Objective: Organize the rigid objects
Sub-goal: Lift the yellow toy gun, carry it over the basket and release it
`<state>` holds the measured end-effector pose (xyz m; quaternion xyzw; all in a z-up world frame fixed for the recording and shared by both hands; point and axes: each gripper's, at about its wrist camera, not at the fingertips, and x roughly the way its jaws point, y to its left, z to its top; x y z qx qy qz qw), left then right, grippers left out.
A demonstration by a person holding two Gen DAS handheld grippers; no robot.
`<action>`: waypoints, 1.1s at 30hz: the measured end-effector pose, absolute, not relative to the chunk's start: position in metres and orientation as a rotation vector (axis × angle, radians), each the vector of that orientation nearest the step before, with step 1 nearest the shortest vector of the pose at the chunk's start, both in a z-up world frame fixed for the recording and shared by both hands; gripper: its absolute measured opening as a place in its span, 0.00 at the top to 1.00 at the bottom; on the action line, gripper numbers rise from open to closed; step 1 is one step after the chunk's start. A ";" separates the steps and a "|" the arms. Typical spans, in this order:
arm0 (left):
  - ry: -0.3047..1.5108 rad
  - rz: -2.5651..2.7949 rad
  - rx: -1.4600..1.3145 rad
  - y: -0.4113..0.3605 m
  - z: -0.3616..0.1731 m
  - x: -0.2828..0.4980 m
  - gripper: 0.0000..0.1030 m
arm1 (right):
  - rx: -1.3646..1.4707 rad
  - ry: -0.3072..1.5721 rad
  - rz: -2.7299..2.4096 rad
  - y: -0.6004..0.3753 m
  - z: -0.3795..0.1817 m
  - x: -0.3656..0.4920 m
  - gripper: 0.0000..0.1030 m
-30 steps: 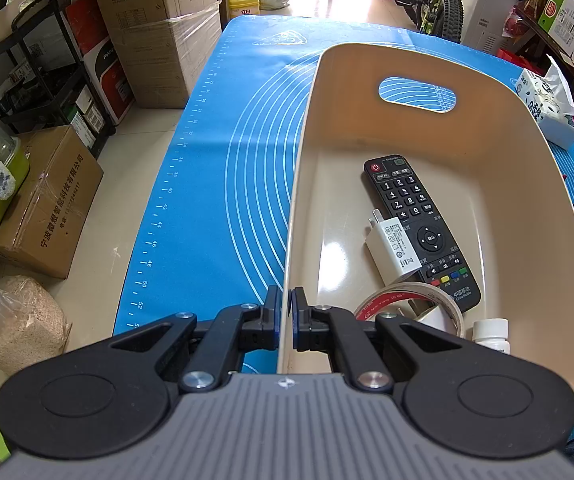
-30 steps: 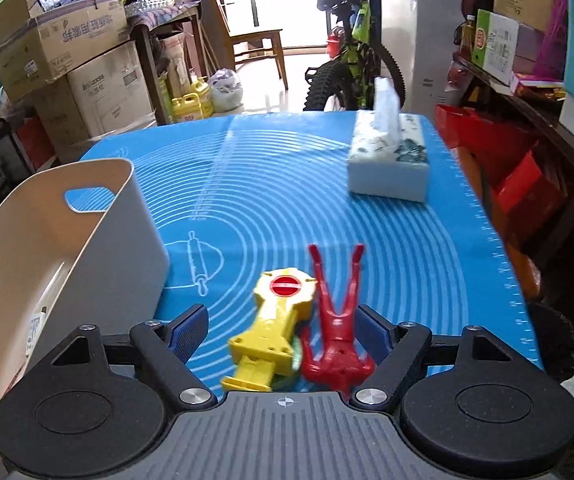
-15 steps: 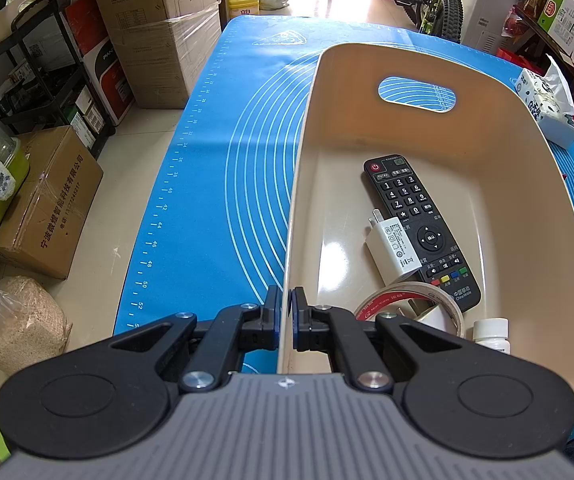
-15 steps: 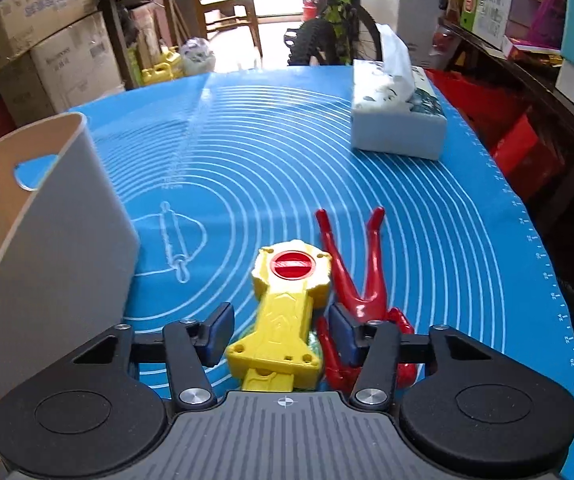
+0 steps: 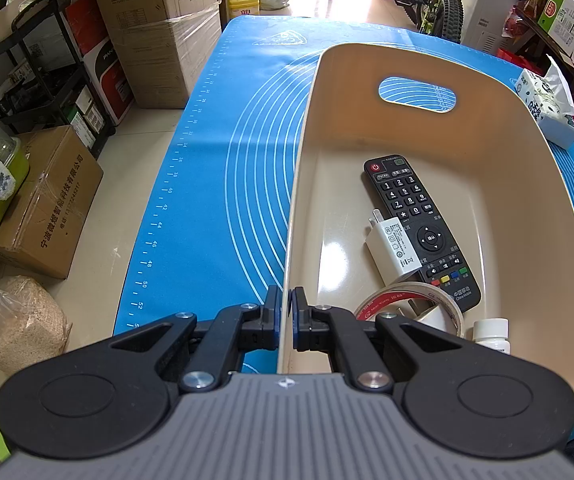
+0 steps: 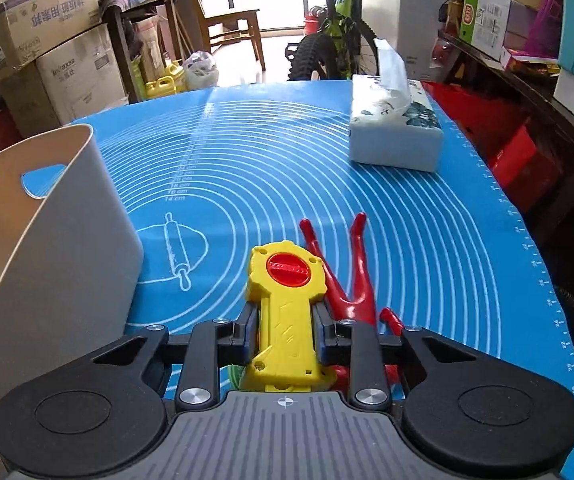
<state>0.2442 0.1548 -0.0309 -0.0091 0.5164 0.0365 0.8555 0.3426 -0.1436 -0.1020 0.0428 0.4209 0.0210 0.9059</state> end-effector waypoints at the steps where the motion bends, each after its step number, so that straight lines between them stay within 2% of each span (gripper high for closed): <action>1: 1.085 0.077 -0.019 0.155 -0.031 0.244 0.93 | 0.088 0.866 0.038 -0.145 -0.102 0.341 0.65; 20: 1.085 0.077 -0.021 0.155 -0.031 0.244 0.93 | 0.159 0.676 0.081 -0.152 -0.043 0.297 0.65; 33: 1.085 0.077 -0.021 0.155 -0.031 0.244 0.93 | 0.100 0.563 0.292 -0.082 0.019 0.273 0.65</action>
